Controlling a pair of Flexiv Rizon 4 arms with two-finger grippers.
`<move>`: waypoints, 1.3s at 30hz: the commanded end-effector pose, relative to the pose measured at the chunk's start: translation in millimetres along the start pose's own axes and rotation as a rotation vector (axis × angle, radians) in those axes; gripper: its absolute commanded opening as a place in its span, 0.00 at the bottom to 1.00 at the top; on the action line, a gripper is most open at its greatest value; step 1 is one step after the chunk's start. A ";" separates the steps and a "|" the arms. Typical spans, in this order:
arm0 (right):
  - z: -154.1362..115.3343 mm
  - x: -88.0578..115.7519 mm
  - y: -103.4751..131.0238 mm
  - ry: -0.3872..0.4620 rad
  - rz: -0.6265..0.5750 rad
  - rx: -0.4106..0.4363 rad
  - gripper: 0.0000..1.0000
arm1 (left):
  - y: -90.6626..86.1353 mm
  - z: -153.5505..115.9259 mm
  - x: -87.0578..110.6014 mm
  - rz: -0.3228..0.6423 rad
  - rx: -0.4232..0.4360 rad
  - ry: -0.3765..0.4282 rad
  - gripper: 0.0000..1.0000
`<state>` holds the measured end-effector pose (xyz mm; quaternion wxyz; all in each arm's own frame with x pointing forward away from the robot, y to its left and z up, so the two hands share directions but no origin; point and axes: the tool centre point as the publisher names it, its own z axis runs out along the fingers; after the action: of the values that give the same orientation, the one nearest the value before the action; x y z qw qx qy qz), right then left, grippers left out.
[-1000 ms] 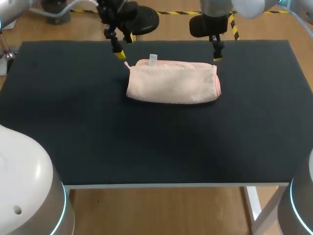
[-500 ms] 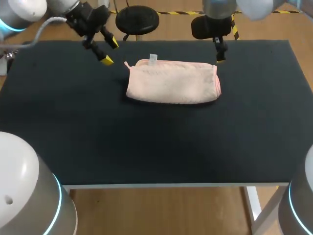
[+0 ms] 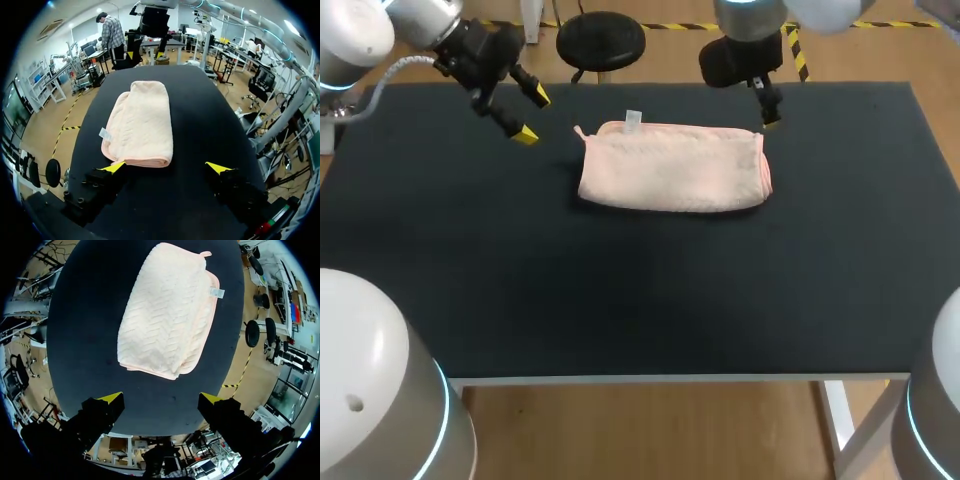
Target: Fold the towel
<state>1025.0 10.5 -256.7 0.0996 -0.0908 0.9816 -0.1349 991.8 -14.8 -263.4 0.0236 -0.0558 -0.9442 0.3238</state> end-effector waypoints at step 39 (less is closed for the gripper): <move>19.2 10.9 -21.2 0.438 1.429 -1.244 1.00 | -0.2 0.1 -1.9 0.000 0.000 0.004 1.00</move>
<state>1021.8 -11.0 -266.8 -0.0336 0.2741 0.9418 0.1916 993.5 -15.7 -262.8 0.0257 -0.0557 -0.9446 0.3225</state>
